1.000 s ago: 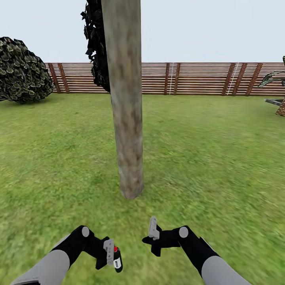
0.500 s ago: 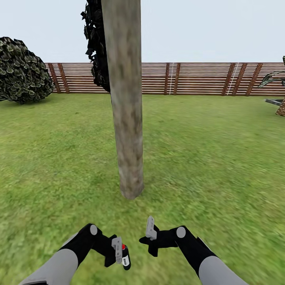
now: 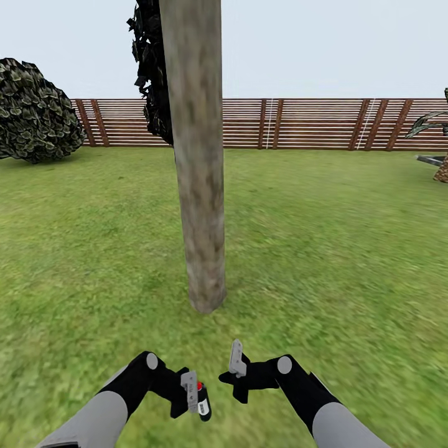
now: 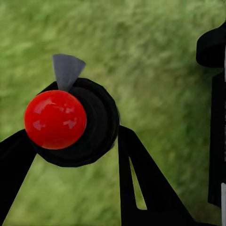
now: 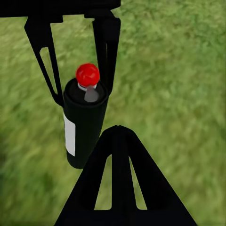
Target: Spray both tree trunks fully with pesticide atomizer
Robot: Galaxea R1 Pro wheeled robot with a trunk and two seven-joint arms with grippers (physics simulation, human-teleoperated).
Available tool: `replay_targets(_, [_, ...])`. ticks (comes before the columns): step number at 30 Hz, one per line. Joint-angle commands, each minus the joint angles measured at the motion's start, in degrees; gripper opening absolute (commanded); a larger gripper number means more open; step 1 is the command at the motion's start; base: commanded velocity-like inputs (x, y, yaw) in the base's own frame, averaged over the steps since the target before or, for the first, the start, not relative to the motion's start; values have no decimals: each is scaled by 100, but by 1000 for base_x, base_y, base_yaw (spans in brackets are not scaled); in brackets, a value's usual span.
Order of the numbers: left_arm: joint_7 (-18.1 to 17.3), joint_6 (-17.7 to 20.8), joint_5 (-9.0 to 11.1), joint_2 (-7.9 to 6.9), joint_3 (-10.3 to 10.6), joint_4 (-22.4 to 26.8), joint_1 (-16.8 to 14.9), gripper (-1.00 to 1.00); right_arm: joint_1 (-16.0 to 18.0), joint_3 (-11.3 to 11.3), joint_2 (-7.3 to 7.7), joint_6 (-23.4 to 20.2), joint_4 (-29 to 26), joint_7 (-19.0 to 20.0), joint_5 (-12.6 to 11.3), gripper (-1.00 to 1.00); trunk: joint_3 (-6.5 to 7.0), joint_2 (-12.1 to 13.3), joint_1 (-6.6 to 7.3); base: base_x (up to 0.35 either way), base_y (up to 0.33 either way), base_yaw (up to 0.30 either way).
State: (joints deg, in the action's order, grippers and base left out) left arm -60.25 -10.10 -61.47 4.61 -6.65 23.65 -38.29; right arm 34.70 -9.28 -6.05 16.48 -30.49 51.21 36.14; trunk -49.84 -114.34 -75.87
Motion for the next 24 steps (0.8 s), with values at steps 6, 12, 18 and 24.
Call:
replay_targets(6, [12, -54, -50, 59, -54, 8, -3, -100, 2, 5, -1, 30, -9, 3, 51, -100, -5, -2, 1, 0, 0, 0])
replay_targets(12, [175, -62, -20, 111, -65, 2, -3, -100, 2, 5, -1, 32, -9, 3, 51, -100, -5, -2, 1, 0, 0, 0])
replay_targets(18, [205, -74, -1, 129, -72, -1, -3, -100, 2, 5, -1, 36, -9, 3, 51, -100, -5, -2, 1, 0, 0, 0])
replay_targets(24, [207, -86, 9, 162, -75, -1, 5, -100, 2, 5, -1, 34, -9, 3, 51, -100, -5, -2, 1, 0, 0, 0])
